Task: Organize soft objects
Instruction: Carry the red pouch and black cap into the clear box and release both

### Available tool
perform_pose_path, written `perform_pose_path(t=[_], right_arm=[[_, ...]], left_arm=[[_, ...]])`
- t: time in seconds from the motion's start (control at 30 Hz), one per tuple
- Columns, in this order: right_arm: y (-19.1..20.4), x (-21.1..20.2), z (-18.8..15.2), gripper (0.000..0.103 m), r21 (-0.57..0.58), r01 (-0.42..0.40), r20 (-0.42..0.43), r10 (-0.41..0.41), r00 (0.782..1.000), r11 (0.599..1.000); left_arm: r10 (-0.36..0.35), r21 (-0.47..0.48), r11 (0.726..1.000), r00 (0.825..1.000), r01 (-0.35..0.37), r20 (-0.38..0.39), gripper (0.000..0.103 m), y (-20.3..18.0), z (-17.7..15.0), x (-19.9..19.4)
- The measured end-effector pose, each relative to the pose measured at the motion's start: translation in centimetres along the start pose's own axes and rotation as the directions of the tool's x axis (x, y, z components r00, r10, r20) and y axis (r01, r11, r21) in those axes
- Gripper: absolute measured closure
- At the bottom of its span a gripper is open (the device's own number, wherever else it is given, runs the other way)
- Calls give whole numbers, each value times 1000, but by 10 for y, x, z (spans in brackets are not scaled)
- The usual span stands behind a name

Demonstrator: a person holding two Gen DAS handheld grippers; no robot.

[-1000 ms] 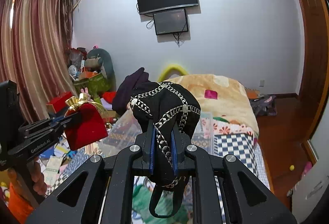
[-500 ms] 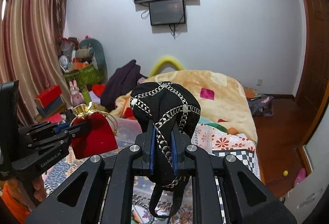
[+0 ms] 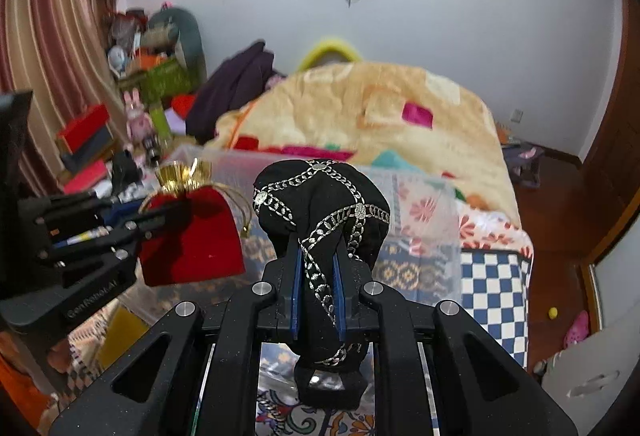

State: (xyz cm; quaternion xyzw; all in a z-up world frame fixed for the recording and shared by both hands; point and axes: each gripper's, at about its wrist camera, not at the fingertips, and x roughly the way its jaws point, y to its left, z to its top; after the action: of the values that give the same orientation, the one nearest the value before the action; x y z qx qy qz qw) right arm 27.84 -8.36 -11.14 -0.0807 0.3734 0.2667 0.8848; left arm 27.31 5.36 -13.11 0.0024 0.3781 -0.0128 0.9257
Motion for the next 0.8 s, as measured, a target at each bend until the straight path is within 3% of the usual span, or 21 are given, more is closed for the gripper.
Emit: perform_pose_path(t=[0.17, 0.27, 0.33, 0.4, 0.57, 0.8], right_arm=[[0, 10, -3, 87, -9, -11, -74, 10, 997, 1000], [0, 9, -3, 87, -19, -6, -83, 4, 997, 1000], [-2, 6, -4, 82, -17, -16, -85, 15, 996, 1000], [-3, 1, -3, 80, -15, -21, -77, 20, 997, 1000], [-5, -25, 0, 79, -2, -29, -17, 29, 999, 1000], [-9, -83, -4, 52, 4, 16, 134, -16, 991, 1000]], left_arm=[[1, 4, 1000, 999, -1, -39, 87, -1, -1, 9], [1, 1, 1000, 999, -1, -47, 73, -1, -2, 9], [14, 7, 1000, 999, -14, -32, 56, -2, -2, 5], [24, 15, 1000, 1000, -24, -4, 54, -4, -2, -3], [21, 18, 1000, 999, -21, 44, 48, -5, 1, -26], [20, 0, 1000, 987, -20, 158, 31, -2, -1, -80]])
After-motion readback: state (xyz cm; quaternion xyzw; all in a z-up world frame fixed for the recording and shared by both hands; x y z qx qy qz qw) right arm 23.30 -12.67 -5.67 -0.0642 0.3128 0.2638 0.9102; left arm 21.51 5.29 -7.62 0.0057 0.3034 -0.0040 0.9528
